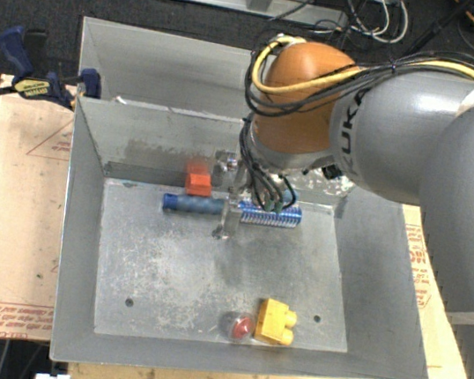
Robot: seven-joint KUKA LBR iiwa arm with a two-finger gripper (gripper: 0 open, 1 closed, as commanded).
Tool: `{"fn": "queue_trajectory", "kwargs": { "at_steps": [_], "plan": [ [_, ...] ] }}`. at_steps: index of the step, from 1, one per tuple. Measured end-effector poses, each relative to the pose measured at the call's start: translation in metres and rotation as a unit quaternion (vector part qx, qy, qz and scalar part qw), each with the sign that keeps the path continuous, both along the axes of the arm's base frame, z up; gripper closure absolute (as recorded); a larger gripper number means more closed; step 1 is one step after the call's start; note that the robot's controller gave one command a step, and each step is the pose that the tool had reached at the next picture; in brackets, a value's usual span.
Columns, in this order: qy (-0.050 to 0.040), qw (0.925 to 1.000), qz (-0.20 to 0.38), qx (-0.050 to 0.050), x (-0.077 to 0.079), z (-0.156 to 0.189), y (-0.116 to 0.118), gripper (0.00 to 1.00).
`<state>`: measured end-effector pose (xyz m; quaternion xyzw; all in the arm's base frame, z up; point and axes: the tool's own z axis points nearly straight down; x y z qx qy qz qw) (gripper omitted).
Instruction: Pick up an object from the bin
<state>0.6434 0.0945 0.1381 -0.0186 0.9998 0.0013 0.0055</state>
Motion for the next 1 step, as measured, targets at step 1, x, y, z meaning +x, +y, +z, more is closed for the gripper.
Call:
{"fn": "queue_trajectory", "kwargs": {
  "at_steps": [1],
  "plan": [
    [0.0036, 0.9968, -0.080, 0.001, 0.0143, -0.0648, -0.0033, 0.00]
  ]
}}
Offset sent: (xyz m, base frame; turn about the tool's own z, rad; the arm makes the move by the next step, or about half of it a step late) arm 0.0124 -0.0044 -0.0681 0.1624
